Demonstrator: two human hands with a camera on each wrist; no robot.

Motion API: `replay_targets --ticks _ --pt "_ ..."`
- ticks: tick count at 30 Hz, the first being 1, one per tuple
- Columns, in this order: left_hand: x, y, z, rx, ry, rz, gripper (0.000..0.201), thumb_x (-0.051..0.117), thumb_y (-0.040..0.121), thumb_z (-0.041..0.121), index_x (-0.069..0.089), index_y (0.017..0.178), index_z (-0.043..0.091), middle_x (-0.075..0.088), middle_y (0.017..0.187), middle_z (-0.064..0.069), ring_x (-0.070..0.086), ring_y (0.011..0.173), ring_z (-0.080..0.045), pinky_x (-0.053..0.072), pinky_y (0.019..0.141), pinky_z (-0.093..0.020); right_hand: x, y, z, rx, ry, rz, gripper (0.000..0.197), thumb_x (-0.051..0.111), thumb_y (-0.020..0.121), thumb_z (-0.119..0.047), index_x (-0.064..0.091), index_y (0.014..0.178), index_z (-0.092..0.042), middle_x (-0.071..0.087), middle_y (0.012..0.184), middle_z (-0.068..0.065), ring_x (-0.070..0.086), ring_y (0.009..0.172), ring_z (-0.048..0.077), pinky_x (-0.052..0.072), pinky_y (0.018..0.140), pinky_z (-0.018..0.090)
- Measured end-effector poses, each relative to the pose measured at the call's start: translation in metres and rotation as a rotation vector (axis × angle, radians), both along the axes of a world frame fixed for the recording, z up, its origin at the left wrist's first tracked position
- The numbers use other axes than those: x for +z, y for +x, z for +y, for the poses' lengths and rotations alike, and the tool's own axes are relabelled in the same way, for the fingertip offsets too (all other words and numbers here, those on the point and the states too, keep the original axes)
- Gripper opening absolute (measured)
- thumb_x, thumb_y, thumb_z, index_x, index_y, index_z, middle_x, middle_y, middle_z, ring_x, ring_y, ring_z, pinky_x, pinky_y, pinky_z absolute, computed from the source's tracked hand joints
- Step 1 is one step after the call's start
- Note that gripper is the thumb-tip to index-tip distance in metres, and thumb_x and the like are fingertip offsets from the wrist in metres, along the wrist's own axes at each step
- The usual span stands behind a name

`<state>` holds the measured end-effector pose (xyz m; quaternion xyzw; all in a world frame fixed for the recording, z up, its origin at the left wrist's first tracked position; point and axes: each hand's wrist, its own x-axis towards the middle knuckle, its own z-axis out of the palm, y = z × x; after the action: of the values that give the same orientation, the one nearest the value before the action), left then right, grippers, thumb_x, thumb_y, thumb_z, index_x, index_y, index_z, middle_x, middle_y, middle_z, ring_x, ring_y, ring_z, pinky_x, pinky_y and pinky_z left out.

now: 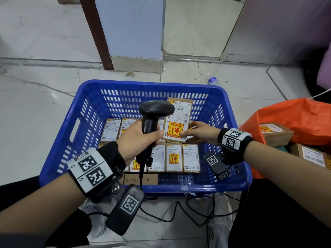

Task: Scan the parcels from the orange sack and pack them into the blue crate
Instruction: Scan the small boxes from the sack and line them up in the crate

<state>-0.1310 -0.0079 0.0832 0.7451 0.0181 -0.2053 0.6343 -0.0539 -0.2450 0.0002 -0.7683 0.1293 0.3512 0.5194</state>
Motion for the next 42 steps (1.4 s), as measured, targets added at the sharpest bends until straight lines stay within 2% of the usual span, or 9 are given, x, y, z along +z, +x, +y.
replay_targets --ticks 11,20,25,32,35,38,40,42 --pt "0.000 -0.004 -0.003 -0.025 0.004 0.013 0.007 0.062 0.090 0.011 0.055 0.090 0.011 0.055 0.070 -0.002 0.054 0.065 -0.011 0.050 0.070 -0.027 -0.004 0.002 -0.001 0.020 -0.018 0.005 0.058 0.078 0.080 -0.024 0.047 0.127 -0.008 0.066 0.120 0.010 0.070 0.101 0.027 0.055 0.094 0.045" --pt "-0.002 -0.003 -0.003 -0.021 0.005 0.009 0.009 0.063 0.089 0.011 0.054 0.090 0.012 0.054 0.072 -0.002 0.054 0.064 -0.009 0.051 0.062 -0.017 -0.004 0.000 0.002 0.030 -0.034 0.015 0.058 0.077 0.081 -0.023 0.046 0.128 -0.007 0.067 0.119 0.011 0.070 0.101 0.028 0.055 0.094 0.044" --pt "-0.003 -0.002 -0.002 -0.015 -0.017 -0.003 0.009 0.062 0.089 0.010 0.054 0.089 0.012 0.054 0.073 -0.003 0.055 0.067 -0.011 0.051 0.068 -0.024 -0.004 0.001 0.003 0.024 -0.035 0.019 0.061 0.078 0.080 -0.024 0.046 0.128 -0.007 0.067 0.118 0.011 0.071 0.100 0.028 0.055 0.093 0.044" --pt "-0.002 -0.002 0.000 0.005 -0.035 -0.007 0.009 0.062 0.089 0.006 0.054 0.091 0.010 0.054 0.075 -0.003 0.056 0.063 -0.008 0.050 0.064 -0.021 -0.005 0.001 0.002 0.069 -0.089 -0.012 0.057 0.076 0.082 -0.025 0.047 0.127 -0.008 0.067 0.116 0.011 0.070 0.101 0.028 0.058 0.086 0.038" --pt "-0.002 -0.001 0.008 0.031 -0.037 -0.015 0.008 0.062 0.089 0.007 0.054 0.092 0.009 0.054 0.073 -0.003 0.055 0.066 -0.012 0.051 0.068 -0.026 -0.002 0.002 -0.003 0.173 -0.274 -0.144 0.057 0.079 0.079 -0.033 0.050 0.124 -0.012 0.066 0.113 0.007 0.068 0.100 0.026 0.058 0.084 0.038" --pt "0.000 -0.003 0.020 0.068 -0.052 -0.018 0.008 0.062 0.089 0.007 0.056 0.088 0.011 0.055 0.071 -0.004 0.054 0.067 -0.015 0.051 0.075 -0.035 0.005 0.001 -0.010 0.417 -0.601 -0.270 0.062 0.080 0.074 -0.045 0.052 0.123 -0.019 0.064 0.115 0.002 0.062 0.100 0.020 0.053 0.089 0.039" --pt "-0.001 -0.006 0.027 0.063 -0.066 -0.020 0.009 0.062 0.089 0.005 0.056 0.087 0.011 0.054 0.073 -0.004 0.054 0.066 -0.014 0.051 0.072 -0.032 0.006 -0.002 -0.010 0.601 -0.755 -0.270 0.066 0.078 0.076 -0.047 0.049 0.128 -0.020 0.061 0.120 0.002 0.059 0.105 0.023 0.049 0.088 0.034" --pt "-0.003 -0.010 0.033 0.067 -0.057 -0.013 0.008 0.062 0.089 0.004 0.055 0.091 0.009 0.053 0.075 -0.005 0.054 0.065 -0.012 0.051 0.067 -0.027 0.004 -0.008 0.003 0.801 -0.854 -0.189 0.066 0.077 0.078 -0.045 0.048 0.131 -0.018 0.059 0.122 0.005 0.057 0.109 0.025 0.043 0.082 0.029"
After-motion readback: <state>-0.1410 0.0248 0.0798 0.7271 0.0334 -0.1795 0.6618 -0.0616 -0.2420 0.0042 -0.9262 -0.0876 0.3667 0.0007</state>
